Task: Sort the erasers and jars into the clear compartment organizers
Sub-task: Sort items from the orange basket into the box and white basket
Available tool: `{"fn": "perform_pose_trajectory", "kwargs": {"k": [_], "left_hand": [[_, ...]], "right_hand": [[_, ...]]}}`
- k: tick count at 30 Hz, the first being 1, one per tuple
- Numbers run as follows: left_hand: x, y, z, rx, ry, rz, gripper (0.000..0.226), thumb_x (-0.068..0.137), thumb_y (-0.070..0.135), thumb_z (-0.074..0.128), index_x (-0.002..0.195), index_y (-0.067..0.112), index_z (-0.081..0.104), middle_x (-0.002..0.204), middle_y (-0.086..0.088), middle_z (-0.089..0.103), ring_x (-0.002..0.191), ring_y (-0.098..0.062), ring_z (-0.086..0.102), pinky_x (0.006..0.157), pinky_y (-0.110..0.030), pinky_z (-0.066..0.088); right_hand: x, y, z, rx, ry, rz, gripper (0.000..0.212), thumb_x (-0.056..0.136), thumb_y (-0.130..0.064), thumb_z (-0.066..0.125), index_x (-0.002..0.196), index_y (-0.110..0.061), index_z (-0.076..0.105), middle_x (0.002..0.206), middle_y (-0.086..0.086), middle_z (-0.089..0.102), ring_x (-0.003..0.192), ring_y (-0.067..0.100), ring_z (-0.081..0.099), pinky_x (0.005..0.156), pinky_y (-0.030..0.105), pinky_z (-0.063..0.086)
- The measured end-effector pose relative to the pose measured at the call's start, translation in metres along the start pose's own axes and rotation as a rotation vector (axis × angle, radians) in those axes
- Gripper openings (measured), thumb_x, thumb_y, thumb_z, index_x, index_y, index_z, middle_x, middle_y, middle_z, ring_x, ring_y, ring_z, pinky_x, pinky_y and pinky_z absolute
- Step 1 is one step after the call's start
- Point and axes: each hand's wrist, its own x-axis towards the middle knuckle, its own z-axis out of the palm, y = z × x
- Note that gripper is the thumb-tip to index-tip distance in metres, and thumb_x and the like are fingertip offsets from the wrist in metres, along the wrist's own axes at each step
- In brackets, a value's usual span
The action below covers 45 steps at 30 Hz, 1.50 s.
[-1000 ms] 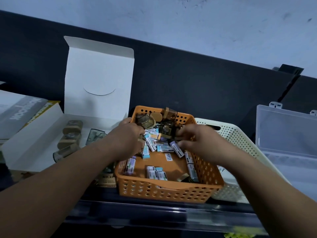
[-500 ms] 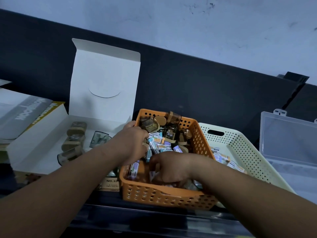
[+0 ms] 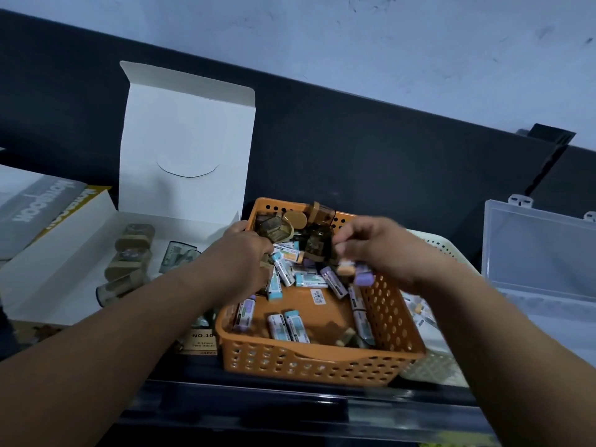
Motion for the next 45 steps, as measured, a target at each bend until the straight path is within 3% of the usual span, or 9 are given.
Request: {"fn": "perform_pose_trajectory", "kwargs": {"k": [3, 7, 11, 15, 21, 27, 32, 37, 45], "left_hand": [[0.001, 0.001, -0.001, 0.013, -0.009, -0.010, 0.048, 0.093, 0.028, 0.058, 0.139, 0.019, 0.047, 0.146, 0.002, 0.044, 0.146, -0.018, 0.005, 0.113, -0.037, 0.021], [0.000, 0.003, -0.002, 0.034, -0.007, -0.011, 0.047, 0.093, 0.028, 0.057, 0.139, 0.019, 0.047, 0.145, 0.002, 0.045, 0.146, -0.018, 0.007, 0.113, -0.037, 0.022], [0.000, 0.004, -0.002, 0.071, -0.011, -0.005, 0.047, 0.093, 0.028, 0.056, 0.139, 0.019, 0.047, 0.145, 0.002, 0.045, 0.146, -0.019, 0.009, 0.114, -0.037, 0.021], [0.000, 0.004, -0.002, 0.069, -0.002, -0.003, 0.046, 0.093, 0.027, 0.057, 0.137, 0.019, 0.049, 0.142, 0.002, 0.047, 0.144, -0.017, 0.012, 0.112, -0.035, 0.024], [0.001, 0.000, -0.001, 0.014, 0.011, -0.003, 0.041, 0.093, 0.023, 0.057, 0.133, 0.018, 0.053, 0.140, 0.000, 0.049, 0.143, -0.017, 0.011, 0.110, -0.035, 0.026], [0.002, -0.006, 0.001, -0.003, -0.001, 0.016, 0.034, 0.093, 0.025, 0.055, 0.125, 0.013, 0.057, 0.135, -0.004, 0.051, 0.145, -0.022, 0.007, 0.111, -0.036, 0.023], [0.001, -0.007, 0.002, -0.047, 0.006, 0.028, 0.038, 0.094, 0.027, 0.054, 0.130, 0.015, 0.054, 0.138, -0.002, 0.050, 0.146, -0.022, 0.005, 0.114, -0.037, 0.018], [0.001, -0.008, 0.003, -0.071, 0.015, 0.034, 0.038, 0.094, 0.025, 0.054, 0.130, 0.014, 0.055, 0.139, -0.003, 0.049, 0.146, -0.022, 0.004, 0.114, -0.035, 0.016], [-0.001, -0.007, 0.002, -0.064, 0.023, 0.050, 0.032, 0.093, 0.024, 0.055, 0.121, 0.011, 0.059, 0.130, -0.005, 0.055, 0.144, -0.024, 0.011, 0.111, -0.034, 0.019]], "right_hand": [[-0.007, 0.014, -0.035, -0.009, 0.218, 0.011, 0.005, 0.090, 0.001, 0.059, 0.087, -0.003, 0.061, 0.072, 0.011, 0.059, 0.054, 0.015, 0.055, 0.050, 0.025, 0.048], [-0.011, 0.048, -0.062, -0.206, 0.354, 0.148, 0.004, 0.092, -0.005, 0.060, 0.090, -0.007, 0.064, 0.081, 0.015, 0.064, 0.060, 0.019, 0.058, 0.052, 0.029, 0.051], [-0.006, 0.058, -0.054, -0.476, 0.324, 0.171, 0.021, 0.092, -0.019, 0.062, 0.113, -0.017, 0.067, 0.103, 0.001, 0.069, 0.088, 0.018, 0.064, 0.082, 0.037, 0.053], [-0.007, 0.024, -0.014, -0.523, 0.231, -0.070, 0.027, 0.091, -0.023, 0.063, 0.117, -0.026, 0.065, 0.113, -0.009, 0.062, 0.104, 0.011, 0.058, 0.082, 0.027, 0.044], [-0.008, -0.006, 0.040, -0.958, 0.135, -0.241, 0.027, 0.091, -0.040, 0.058, 0.116, -0.031, 0.060, 0.115, -0.005, 0.058, 0.110, 0.018, 0.051, 0.098, 0.039, 0.038], [-0.001, -0.010, 0.075, -0.792, -0.420, -0.029, 0.041, 0.087, -0.051, 0.061, 0.116, -0.022, 0.057, 0.107, -0.002, 0.062, 0.096, 0.019, 0.059, 0.087, 0.038, 0.053], [0.011, 0.002, 0.090, -0.847, -0.471, 0.027, 0.047, 0.090, -0.042, 0.058, 0.127, -0.016, 0.046, 0.119, 0.007, 0.059, 0.103, 0.025, 0.058, 0.091, 0.044, 0.051], [0.010, 0.005, 0.090, -0.653, -0.495, -0.004, 0.031, 0.088, -0.029, 0.063, 0.115, -0.015, 0.056, 0.110, 0.008, 0.063, 0.099, 0.028, 0.063, 0.087, 0.045, 0.054], [0.011, 0.010, 0.073, -0.284, -0.540, 0.109, 0.029, 0.077, -0.003, 0.067, 0.088, -0.023, 0.049, 0.080, 0.002, 0.053, 0.065, 0.015, 0.050, 0.057, 0.029, 0.043]]}}
